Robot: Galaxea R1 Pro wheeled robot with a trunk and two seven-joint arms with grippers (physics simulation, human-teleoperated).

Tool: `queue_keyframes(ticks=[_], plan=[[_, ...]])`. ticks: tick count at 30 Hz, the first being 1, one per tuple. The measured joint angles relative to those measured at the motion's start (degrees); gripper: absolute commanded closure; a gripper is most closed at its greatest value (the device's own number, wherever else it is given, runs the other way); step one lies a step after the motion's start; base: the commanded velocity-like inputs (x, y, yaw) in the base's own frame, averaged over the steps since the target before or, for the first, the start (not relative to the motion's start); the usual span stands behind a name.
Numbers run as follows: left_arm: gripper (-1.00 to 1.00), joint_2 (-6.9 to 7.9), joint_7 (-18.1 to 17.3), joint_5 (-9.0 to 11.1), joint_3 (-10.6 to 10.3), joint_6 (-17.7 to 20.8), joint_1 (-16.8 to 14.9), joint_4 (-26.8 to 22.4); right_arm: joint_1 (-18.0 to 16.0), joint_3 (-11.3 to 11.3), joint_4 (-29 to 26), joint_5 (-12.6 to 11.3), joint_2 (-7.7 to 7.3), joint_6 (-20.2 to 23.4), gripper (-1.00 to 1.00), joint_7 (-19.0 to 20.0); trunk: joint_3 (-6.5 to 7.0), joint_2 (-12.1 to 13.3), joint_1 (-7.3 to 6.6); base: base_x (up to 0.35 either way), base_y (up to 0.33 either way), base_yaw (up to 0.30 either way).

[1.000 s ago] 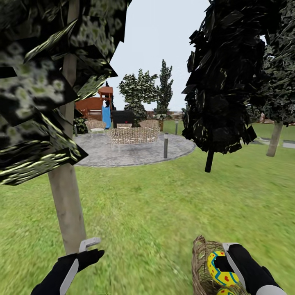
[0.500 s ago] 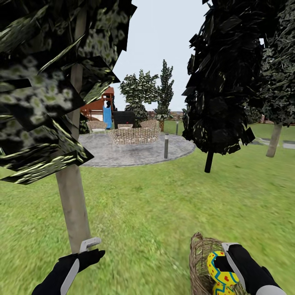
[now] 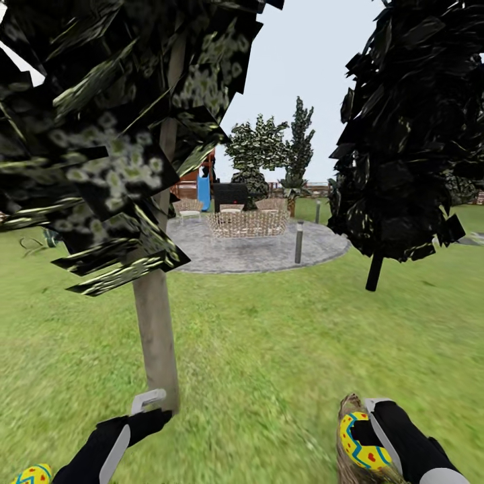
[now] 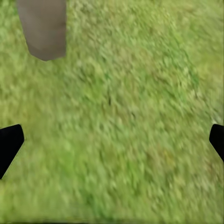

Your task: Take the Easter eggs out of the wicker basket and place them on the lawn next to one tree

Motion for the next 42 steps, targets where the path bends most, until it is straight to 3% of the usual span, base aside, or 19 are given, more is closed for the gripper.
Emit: queue_keyframes(ticks=[28,35,42], plan=[[-1.0,-0.76,-0.03,0.14,0.08,0.0,0.0,0.0,0.0,0.08,0.35,0.15,0.12,-0.18,1.0,-0.01,5.03,11.23,-6.15,-0.068,0.045,0.293],[-1.0,-0.82,-0.05,0.22,0.11,0.03,-0.01,0.39,0.01,0.08,0.36,0.07,0.12,-0.21,1.0,0.0,6.29,14.05,-7.69,0.0,0.241,0.293],[-1.0,-0.91,-0.11,0.1,0.08,-0.02,-0.02,0.47,0.02,0.08,0.33,-0.03,0.11,-0.16,1.0,0.0,7.54,16.85,-9.23,0.0,0.044,0.03]])
